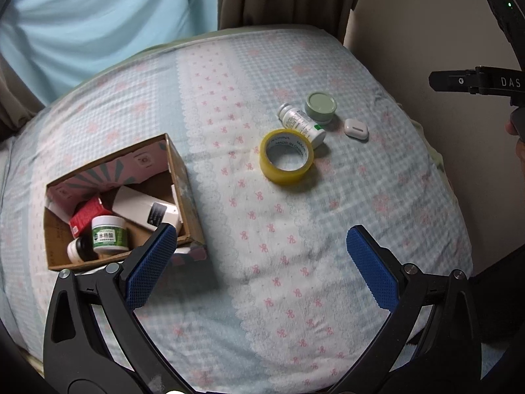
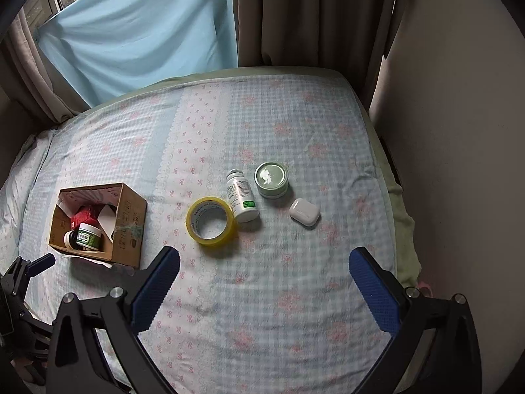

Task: Organize rigid objects
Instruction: 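Grasp the yellow tape with the left tool while the right tool grasps the pale green tin, then carry the yellow tape and green tin over the cardboard box with both tools, then open both tools to drop the tape and tin into the box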

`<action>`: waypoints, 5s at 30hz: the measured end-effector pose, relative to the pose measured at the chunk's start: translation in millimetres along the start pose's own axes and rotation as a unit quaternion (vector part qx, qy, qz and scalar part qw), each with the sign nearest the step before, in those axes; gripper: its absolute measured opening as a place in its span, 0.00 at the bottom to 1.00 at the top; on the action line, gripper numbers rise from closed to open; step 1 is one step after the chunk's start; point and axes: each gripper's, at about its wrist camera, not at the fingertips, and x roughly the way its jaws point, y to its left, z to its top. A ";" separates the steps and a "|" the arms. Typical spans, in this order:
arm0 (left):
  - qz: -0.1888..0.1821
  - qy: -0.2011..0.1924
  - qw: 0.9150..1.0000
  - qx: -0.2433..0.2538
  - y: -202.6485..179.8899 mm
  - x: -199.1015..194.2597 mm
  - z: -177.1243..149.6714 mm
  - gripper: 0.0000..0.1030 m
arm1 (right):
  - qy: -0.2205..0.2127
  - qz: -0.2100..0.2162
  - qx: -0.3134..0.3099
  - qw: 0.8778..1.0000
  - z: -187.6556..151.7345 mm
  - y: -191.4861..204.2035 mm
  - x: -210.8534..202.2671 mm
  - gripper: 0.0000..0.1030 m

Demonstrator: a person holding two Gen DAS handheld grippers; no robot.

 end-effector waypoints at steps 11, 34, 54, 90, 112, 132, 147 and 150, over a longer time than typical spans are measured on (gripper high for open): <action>0.022 0.027 0.999 -0.018 -35.9 145.2 13.8 1.00 | -0.020 0.015 -0.075 0.997 23.2 -27.2 114.8 1.00; 0.041 -0.030 0.999 -0.018 -44.0 272.0 46.7 1.00 | -0.029 0.027 -0.136 0.990 39.3 -14.3 276.6 0.79; 0.027 -0.044 0.998 0.019 -45.1 265.0 56.7 0.94 | -0.028 0.048 -0.124 0.991 46.3 -10.1 286.6 0.65; 0.029 -0.083 0.994 -0.059 91.2 13.8 10.8 0.94 | -0.070 0.026 -0.026 0.997 23.8 78.9 55.4 0.65; 0.088 -0.061 0.989 -0.103 303.0 -9.9 -47.2 0.94 | -0.026 0.096 -0.049 0.994 17.1 290.0 96.5 0.65; 0.059 0.028 0.994 -0.088 359.0 96.3 -39.6 0.94 | 0.119 0.065 0.029 0.990 23.1 347.7 225.8 0.65; 0.041 0.077 0.992 -0.093 349.9 121.3 -39.4 1.00 | 0.115 0.072 0.047 0.990 36.0 344.1 233.2 0.93; 0.045 0.066 0.992 -0.093 348.0 110.7 -36.4 1.00 | 0.091 0.071 0.036 0.993 41.0 348.1 221.1 1.00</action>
